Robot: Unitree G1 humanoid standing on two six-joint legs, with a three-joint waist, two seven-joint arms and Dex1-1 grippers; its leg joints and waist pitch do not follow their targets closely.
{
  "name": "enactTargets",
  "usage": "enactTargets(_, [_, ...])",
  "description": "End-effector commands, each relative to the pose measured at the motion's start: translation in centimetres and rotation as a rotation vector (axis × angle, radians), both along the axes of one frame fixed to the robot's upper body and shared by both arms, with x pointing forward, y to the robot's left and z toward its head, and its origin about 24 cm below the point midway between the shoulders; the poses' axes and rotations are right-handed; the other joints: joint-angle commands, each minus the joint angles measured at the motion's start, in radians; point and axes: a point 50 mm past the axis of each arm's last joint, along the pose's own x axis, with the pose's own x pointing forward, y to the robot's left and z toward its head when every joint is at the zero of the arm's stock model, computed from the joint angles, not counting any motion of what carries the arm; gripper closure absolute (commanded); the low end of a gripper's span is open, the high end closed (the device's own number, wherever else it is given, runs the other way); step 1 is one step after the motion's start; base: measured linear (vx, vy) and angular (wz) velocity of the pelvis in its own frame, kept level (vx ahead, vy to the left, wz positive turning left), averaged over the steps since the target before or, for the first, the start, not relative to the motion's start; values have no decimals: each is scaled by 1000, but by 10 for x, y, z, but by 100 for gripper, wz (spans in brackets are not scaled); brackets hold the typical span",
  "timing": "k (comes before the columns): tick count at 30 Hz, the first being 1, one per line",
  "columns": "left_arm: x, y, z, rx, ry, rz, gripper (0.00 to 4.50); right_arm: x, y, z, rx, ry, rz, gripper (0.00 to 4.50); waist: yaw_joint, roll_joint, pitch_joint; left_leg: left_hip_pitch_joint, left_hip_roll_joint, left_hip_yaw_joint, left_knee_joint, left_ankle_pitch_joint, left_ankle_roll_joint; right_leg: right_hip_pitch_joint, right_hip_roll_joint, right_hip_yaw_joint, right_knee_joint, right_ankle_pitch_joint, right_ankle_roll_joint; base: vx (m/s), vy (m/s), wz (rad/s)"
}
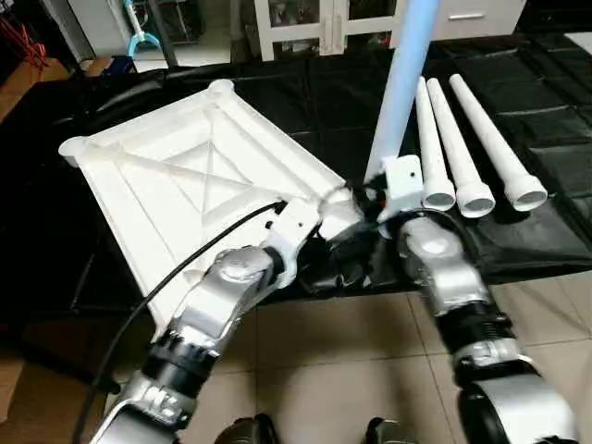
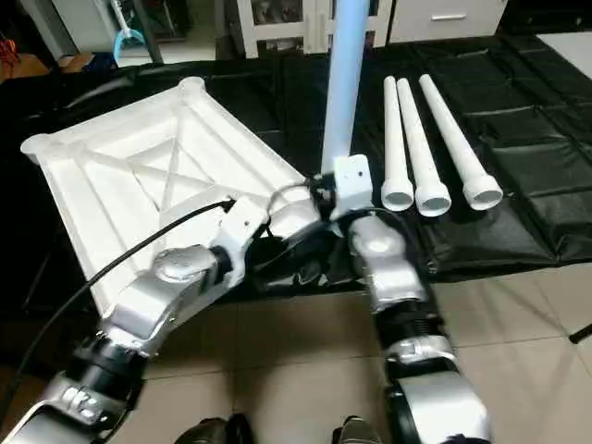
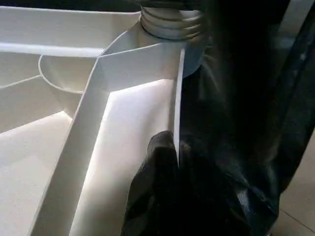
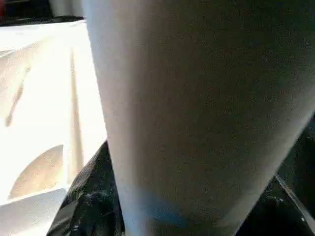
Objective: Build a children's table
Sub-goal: Rotate leg to tighten
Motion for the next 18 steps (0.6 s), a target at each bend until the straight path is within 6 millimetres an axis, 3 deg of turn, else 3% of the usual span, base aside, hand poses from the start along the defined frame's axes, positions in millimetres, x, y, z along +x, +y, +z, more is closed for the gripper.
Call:
enactTargets(1, [12,13,9,-17,-69,132,450,-13,7,-35,41,119,-25,245,-4,-14,-58,38,40,-26,-80,-407,2,7,-25,16,-86,-407,-120,0,0,0])
enactTargets(6, [7,16,2,4,-40,94,450,-11,13,-17,142,17,97,245,-3,-15,-56,33,41,-29,-84,-414,8,13,-24,15,-82,-388,-121,0,0,0])
enactTargets(7, [6,18,1,9,-36,92,450,-11,12,-13,153,-8,122,211,-2,-14,-57,33,42,-28,-84,-405,12,14,-25,15,-82,-376,-124,0,0,0])
enactTargets(8, [3,23,-1,12,-25,74,450,-11,5,-4,143,-54,152,211,-1,-15,-58,34,43,-27,-83,-398,16,14,-25,16,-81,-366,-127,0,0,0])
enactTargets(9, [1,24,-1,12,-19,62,450,-10,2,-1,128,-69,153,211,0,-17,-61,30,43,-26,-81,-368,27,19,-25,17,-78,-328,-138,0,0,0])
enactTargets(10, [1,24,-1,12,-19,62,450,-10,2,-1,128,-69,153,174,-1,-16,-61,26,44,-26,-81,-347,35,22,-26,17,-75,-308,-145,0,0,0])
enactTargets(12, [-7,28,-4,19,-3,-11,450,-9,-11,15,47,-165,202,171,0,-16,-66,24,43,-23,-73,-288,60,26,-26,15,-69,-249,-174,0,0,0])
enactTargets(14, [-15,33,-6,28,19,-71,450,-9,-21,25,38,-196,251,149,-6,-17,-69,12,42,-25,-69,-236,88,36,-26,11,-60,-209,-188,0,0,0])
enactTargets(16, [-24,40,-9,41,57,-144,450,-12,-29,31,36,-186,370,136,-5,-10,-76,19,45,-20,-56,-158,135,30,-23,10,-51,-102,-225,56,-18,-2])
enactTargets(18, [-31,43,-10,42,92,-198,450,-16,-34,31,10,-158,468,120,-2,-7,-84,14,44,-23,-45,-52,176,39,-18,6,-30,37,-261,62,-10,-2])
